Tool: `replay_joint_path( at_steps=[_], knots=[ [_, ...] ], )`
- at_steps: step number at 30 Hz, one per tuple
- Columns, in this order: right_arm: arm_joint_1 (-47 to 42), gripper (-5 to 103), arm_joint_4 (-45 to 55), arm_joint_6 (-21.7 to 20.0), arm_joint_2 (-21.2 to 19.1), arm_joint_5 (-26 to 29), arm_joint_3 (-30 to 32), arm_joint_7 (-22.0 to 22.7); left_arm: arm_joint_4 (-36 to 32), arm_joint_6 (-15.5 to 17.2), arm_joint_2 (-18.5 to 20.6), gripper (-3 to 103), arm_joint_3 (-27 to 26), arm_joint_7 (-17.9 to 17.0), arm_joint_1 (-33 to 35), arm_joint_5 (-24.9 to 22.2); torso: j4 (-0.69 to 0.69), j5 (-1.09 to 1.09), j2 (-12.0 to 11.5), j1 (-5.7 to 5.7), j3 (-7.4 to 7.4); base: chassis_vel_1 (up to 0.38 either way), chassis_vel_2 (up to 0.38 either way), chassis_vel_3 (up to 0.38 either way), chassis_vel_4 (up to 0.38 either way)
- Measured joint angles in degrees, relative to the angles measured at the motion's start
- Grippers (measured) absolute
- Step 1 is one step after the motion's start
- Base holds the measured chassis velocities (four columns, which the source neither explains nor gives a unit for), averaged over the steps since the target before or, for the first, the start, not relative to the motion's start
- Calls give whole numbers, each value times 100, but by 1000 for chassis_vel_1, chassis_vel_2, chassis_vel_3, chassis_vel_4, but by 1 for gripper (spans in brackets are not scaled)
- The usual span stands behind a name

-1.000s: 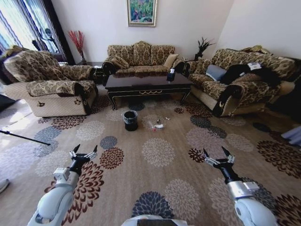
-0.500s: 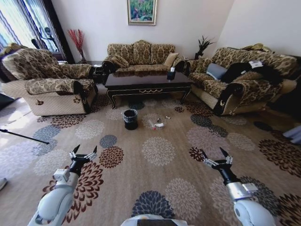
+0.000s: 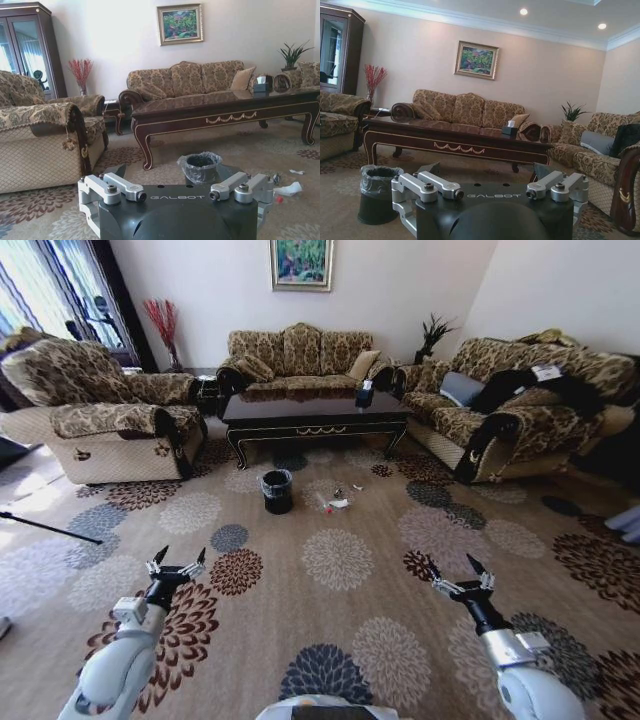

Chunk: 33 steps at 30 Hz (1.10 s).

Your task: Move to the front of the table and pick up the trash from the floor, then place it into the trash bin.

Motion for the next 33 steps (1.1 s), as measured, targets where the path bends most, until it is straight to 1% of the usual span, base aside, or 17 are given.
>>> replay_joint_path(
  at_steps=[8, 10, 16, 33],
  knots=[
    [-35, 100, 22, 7, 8, 1, 9, -40, 10, 2, -8, 100, -9, -12, -4, -22, 0, 0, -198, -86, -112, 0, 0, 0, 0],
    [-39, 100, 31, 8, 8, 1, 12, -43, 11, 3, -9, 100, -9, -11, -3, -22, 0, 0, -217, -94, -124, 0, 0, 0, 0],
    [-41, 100, 26, 13, 7, -2, 23, -71, 19, 3, -12, 100, -12, -12, -2, -22, 0, 0, -398, -163, -236, 0, 0, 0, 0],
    [-39, 100, -61, 45, 25, -4, 10, -126, 23, 17, -33, 100, -11, -11, 7, 1, 0, 0, -771, -306, -465, 0, 0, 0, 0]
  ],
)
